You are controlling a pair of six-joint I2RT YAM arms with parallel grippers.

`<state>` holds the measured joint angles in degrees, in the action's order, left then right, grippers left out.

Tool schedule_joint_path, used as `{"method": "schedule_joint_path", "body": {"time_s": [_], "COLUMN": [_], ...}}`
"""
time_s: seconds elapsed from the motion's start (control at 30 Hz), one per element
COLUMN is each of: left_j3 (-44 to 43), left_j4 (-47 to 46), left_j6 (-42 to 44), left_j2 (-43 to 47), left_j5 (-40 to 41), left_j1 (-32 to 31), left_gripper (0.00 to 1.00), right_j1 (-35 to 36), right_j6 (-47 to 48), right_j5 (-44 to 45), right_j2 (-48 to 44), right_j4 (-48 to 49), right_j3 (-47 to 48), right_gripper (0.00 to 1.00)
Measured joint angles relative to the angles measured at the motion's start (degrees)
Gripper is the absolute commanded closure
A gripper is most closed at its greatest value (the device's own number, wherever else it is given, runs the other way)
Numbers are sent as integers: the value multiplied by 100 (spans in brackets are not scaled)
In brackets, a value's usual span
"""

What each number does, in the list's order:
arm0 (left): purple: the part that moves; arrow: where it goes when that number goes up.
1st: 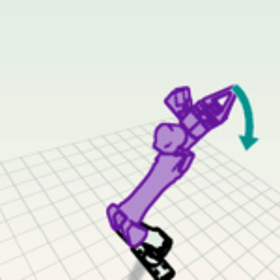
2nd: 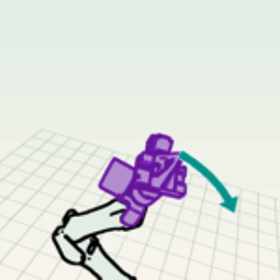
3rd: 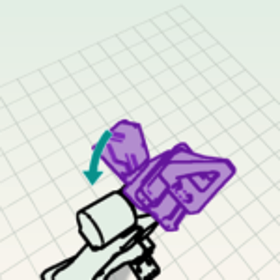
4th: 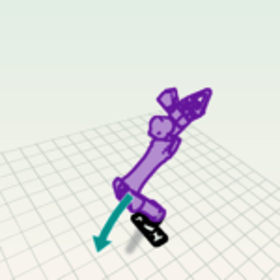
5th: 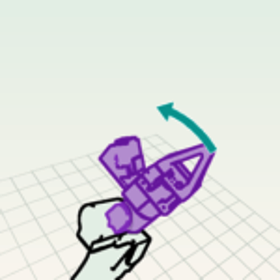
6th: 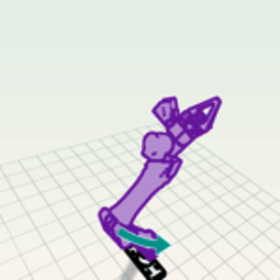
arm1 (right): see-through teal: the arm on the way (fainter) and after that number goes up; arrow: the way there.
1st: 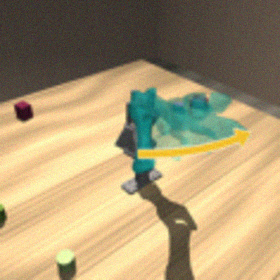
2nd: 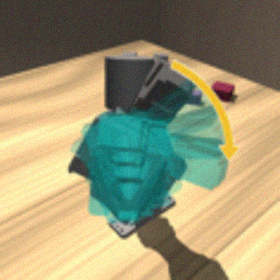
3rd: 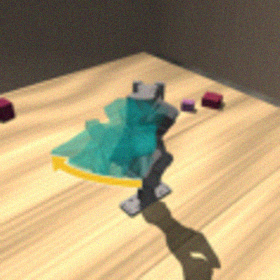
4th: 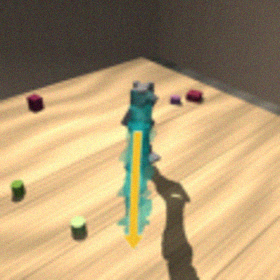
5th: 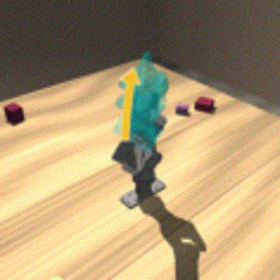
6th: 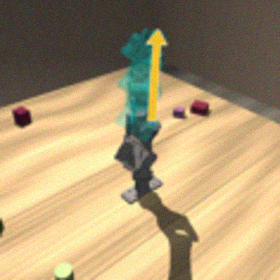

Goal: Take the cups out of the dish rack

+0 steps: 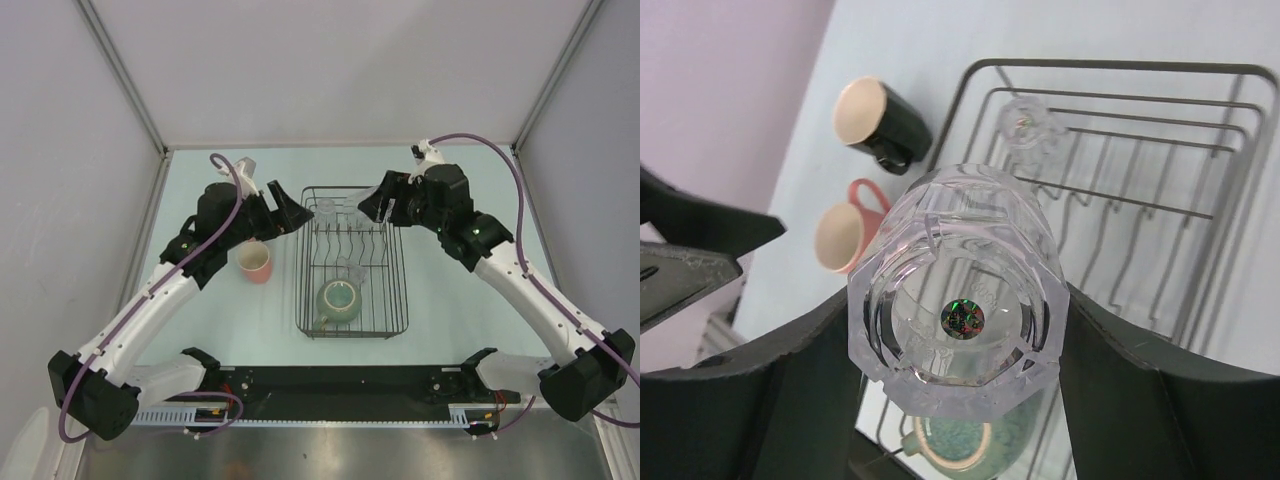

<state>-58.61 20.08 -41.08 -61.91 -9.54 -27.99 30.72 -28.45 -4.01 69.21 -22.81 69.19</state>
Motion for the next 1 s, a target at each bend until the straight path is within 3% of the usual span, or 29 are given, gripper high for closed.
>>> {"method": "schedule_joint_path", "body": {"time_s": [0.17,0.47,0.77,1.0], "left_j3": [140,809,1390,1405], "left_j4": [-905,-3161,-4518,-4959], "left_j6": [-393,-1534,-2310,-2496], "left_j2": [0,-142,-260,-306], "left_j5": [-557,-1773,-2140,-2223], "left_j1": [0,0,-2,-48], "left_gripper": [11,12,17,21], "right_j1": [-92,-857,-907,-763], "right_j6": [-299,-2186,-3954,-4562], "right_j5": [-758,-2310,-2973,-3101], "right_j2": [-37,-173,105,367], "right_j4": [629,3265,5897,6874], "right_j3": [-330,-1910,-2608,-2675], "right_gripper": [100,100,100,100]}}
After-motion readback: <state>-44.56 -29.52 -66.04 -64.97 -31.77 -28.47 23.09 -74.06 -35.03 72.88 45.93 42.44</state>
